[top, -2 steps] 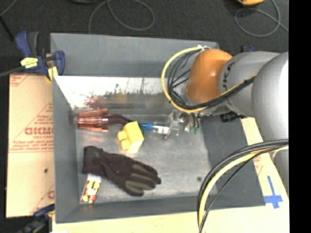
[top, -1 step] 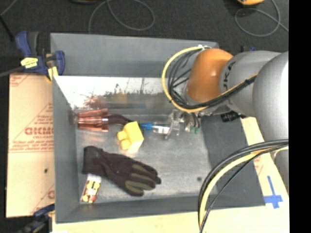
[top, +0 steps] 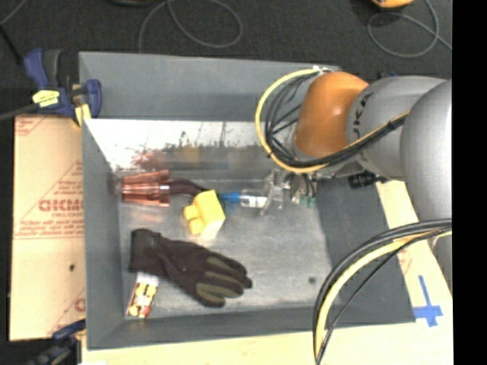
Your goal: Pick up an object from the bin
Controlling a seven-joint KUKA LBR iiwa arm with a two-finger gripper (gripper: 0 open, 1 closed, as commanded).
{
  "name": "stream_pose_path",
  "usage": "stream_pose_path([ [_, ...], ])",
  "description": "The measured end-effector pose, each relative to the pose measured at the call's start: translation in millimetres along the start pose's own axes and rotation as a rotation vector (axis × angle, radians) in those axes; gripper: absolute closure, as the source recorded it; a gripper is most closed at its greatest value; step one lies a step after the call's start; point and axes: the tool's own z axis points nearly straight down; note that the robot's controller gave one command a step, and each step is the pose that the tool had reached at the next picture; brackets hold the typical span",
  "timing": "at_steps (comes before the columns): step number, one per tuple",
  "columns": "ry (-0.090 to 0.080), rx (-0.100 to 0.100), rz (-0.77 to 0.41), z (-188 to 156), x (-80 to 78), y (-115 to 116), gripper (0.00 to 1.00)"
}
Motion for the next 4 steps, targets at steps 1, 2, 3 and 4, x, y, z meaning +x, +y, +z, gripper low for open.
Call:
stream_pose_path([
  [1, -0.001, 0.0, 0.0, -12, -0.4, 0, 1.0],
  [2, -0.004, 0.0, 0.0, -26, -1.4, 0, 1.0],
  [3, -0.009, -0.001, 0.0, -32, -2.6, 0, 1.0],
  [4, -0.01, -0.001, 0.0, -35, -2.8, 0, 1.0],
])
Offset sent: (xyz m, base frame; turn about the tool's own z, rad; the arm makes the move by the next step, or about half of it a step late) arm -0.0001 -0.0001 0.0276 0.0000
